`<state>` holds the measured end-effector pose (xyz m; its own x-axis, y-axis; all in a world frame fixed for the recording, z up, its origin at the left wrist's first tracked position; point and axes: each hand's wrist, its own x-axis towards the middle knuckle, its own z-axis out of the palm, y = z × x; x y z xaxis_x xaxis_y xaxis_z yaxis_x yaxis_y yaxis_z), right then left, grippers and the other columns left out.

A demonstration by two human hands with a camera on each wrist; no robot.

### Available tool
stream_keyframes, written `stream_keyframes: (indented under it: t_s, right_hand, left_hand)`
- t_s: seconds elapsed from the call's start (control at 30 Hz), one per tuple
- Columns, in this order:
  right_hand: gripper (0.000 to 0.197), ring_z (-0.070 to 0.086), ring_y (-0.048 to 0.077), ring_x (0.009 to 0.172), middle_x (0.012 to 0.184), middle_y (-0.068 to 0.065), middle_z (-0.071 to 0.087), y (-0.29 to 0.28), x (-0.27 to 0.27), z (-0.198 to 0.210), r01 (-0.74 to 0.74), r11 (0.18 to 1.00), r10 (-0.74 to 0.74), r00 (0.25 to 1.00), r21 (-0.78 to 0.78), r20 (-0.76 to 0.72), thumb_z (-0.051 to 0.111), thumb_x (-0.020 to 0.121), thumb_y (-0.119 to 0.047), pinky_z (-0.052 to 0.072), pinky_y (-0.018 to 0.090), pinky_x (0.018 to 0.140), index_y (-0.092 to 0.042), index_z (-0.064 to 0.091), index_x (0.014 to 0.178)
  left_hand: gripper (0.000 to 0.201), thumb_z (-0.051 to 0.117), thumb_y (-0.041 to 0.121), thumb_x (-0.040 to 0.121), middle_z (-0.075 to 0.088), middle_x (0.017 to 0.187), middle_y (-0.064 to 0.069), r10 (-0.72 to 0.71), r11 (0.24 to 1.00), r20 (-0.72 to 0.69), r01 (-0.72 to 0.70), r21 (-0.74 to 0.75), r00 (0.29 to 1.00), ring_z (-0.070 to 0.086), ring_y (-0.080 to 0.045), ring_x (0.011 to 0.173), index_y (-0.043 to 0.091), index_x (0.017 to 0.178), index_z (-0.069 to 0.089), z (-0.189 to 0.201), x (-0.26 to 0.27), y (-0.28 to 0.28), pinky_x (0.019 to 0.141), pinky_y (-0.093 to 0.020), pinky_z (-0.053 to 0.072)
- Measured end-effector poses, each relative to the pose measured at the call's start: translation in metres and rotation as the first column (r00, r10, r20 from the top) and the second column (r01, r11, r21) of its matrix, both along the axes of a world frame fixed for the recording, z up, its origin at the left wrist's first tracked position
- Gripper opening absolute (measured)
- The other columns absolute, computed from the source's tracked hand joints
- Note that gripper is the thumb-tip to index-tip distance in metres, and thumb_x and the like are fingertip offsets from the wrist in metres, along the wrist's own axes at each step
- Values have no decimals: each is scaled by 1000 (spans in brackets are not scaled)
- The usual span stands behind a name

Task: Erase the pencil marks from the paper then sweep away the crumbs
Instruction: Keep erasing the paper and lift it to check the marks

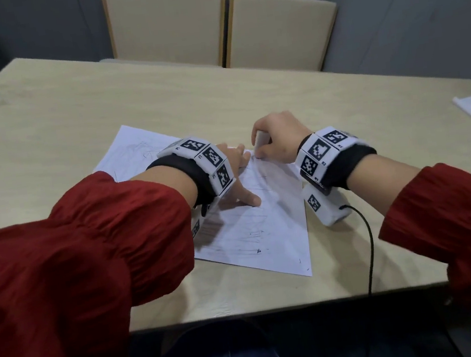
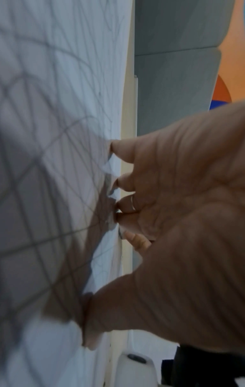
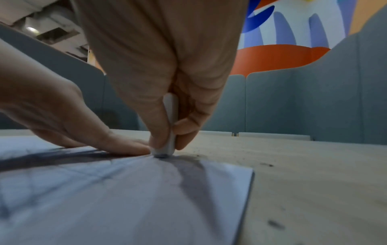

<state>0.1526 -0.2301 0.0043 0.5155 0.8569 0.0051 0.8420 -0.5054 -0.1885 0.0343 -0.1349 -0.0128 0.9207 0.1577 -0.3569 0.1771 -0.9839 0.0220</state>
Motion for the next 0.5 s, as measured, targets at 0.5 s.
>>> stream_keyframes:
  t_s: [0.5]
  right_hand:
    - [17, 57, 15, 75, 84, 7, 72, -20, 4, 11, -193, 968, 204, 977, -160, 56, 75, 77, -7, 45, 25, 71, -11, 74, 94]
  left_hand:
    - [111, 55, 72, 79, -2, 163, -6, -36, 999, -14, 36, 23, 999, 9, -28, 149, 14, 156, -1, -2, -7, -3, 117, -39, 15]
